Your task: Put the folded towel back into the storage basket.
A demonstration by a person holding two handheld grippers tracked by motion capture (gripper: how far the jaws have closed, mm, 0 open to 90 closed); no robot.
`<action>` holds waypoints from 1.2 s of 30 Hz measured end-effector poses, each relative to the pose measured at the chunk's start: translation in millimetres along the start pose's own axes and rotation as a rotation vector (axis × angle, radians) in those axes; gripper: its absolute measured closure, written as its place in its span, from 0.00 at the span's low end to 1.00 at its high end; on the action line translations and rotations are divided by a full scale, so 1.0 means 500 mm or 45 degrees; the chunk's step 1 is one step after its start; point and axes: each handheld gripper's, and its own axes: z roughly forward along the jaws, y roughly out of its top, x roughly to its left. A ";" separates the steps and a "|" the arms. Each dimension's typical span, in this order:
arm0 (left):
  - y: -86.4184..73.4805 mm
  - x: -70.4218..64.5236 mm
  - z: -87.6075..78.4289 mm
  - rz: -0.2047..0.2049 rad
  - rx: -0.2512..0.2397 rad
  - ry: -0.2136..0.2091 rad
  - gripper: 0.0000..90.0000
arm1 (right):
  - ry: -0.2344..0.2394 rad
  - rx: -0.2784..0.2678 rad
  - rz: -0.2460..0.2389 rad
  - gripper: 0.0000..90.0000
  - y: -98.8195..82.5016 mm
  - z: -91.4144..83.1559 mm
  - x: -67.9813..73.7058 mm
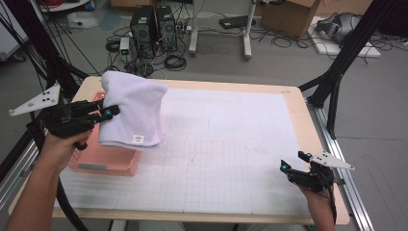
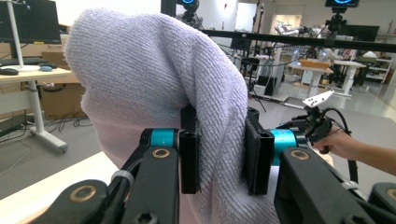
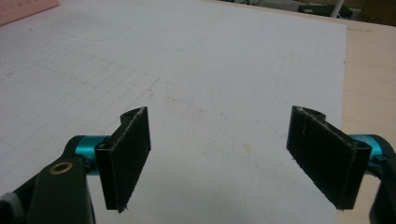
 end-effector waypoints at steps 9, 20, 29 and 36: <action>-0.028 0.049 -0.054 -0.039 0.012 0.053 0.80 | -0.020 0.007 -0.004 0.23 -0.001 0.000 0.003; -0.105 0.119 -0.096 -0.214 0.199 0.233 0.78 | -0.017 0.030 -0.020 0.23 0.000 0.004 0.016; -0.144 0.139 -0.077 -0.278 0.449 0.403 0.77 | -0.012 0.028 -0.022 0.23 0.000 0.005 0.019; -0.169 0.150 -0.047 -0.316 0.648 0.569 0.73 | -0.014 0.024 -0.022 0.23 0.000 0.002 0.018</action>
